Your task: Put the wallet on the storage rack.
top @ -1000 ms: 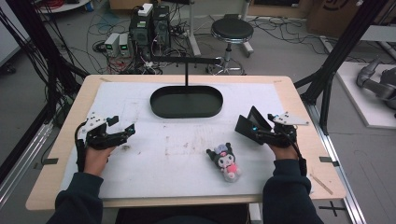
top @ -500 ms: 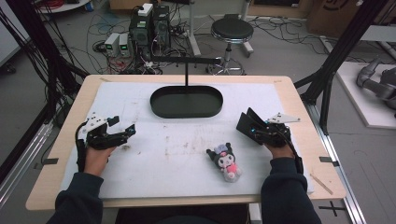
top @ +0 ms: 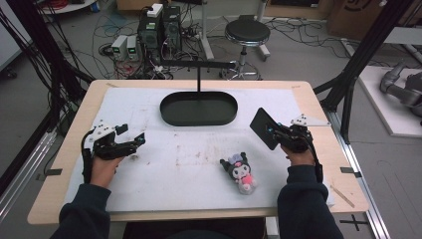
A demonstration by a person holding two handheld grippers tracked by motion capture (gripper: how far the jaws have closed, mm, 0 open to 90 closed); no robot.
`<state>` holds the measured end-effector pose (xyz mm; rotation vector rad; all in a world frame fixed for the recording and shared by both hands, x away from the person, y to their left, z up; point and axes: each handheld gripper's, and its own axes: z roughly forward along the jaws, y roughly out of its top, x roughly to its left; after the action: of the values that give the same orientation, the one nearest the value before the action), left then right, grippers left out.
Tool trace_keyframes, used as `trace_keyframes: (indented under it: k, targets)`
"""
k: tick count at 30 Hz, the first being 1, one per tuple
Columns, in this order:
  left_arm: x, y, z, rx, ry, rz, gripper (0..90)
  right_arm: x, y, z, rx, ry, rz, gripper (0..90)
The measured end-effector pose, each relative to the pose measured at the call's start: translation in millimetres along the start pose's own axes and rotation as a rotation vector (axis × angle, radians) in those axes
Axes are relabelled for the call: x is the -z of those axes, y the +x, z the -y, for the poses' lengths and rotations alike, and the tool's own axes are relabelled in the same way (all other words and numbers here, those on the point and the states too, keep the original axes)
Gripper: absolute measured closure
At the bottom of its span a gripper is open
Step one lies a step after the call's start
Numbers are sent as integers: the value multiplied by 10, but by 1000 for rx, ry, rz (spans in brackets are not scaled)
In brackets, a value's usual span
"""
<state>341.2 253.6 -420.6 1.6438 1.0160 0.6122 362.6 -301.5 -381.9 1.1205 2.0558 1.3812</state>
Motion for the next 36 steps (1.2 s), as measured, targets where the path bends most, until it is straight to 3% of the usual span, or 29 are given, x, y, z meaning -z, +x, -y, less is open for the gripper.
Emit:
trace_keyframes:
  k: [10, 13, 19, 26, 29, 36]
  targets:
    - [9, 9, -1, -2, -8, 3, 207, -325, 108, -458, 73, -13, -83, 773]
    - [19, 15, 4, 2, -10, 0, 206, -500, 129, -597, 107, -9, -127, 772]
    - [26, 25, 10, 1, -12, 1, 207, -889, 151, -801, 142, 43, -146, 771]
    - [18, 24, 14, 4, -13, 4, 206, -1381, 243, -868, 173, 127, -94, 769]
    - [21, 33, 14, 5, -14, 4, 206, -1539, 266, -870, 179, 120, -62, 770]
    - [21, 33, 14, 4, -17, 8, 206, -1769, 244, -858, 140, 119, -16, 770]
